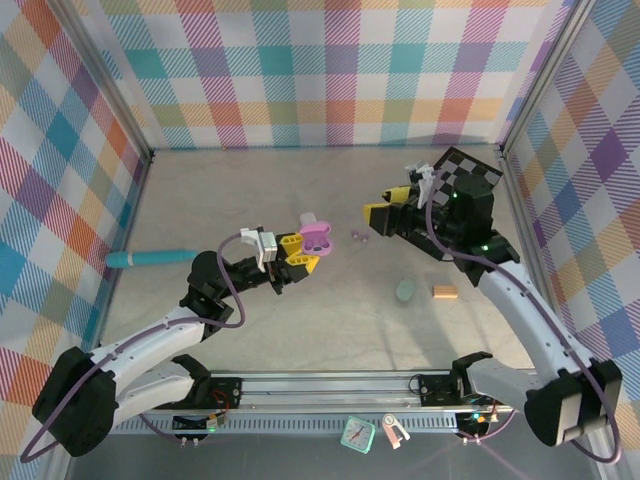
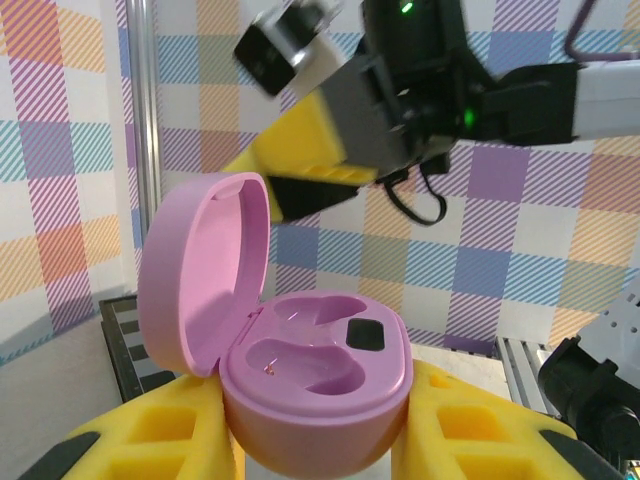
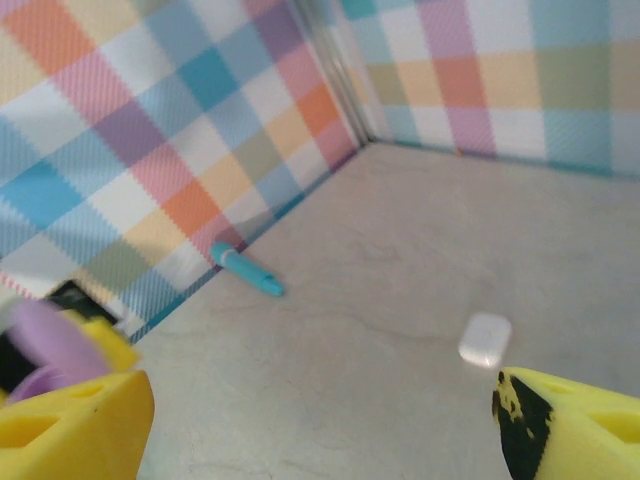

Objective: Insert the wireless bluetooth earbuds into the charging case

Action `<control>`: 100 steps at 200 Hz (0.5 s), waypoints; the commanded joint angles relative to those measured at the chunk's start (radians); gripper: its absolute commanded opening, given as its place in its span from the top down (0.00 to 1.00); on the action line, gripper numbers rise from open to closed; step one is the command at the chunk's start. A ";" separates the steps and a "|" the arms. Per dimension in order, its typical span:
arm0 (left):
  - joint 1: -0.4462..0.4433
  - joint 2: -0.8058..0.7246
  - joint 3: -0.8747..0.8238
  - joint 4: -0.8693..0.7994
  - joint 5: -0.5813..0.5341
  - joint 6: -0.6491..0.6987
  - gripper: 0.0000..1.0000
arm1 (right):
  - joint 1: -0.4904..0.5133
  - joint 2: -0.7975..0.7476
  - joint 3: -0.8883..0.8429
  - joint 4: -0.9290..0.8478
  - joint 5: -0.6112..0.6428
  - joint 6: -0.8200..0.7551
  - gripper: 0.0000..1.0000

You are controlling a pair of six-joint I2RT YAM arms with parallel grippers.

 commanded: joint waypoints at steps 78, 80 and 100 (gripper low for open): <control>0.012 -0.040 -0.020 0.002 -0.007 0.011 0.74 | -0.056 0.614 0.295 -0.234 -0.025 0.032 0.14; 0.012 -0.040 -0.020 0.001 -0.007 0.012 0.74 | -0.057 0.625 0.305 -0.242 -0.025 0.026 0.14; 0.012 -0.035 -0.021 0.002 -0.004 0.009 0.74 | -0.055 0.751 0.420 -0.352 -0.042 -0.032 0.14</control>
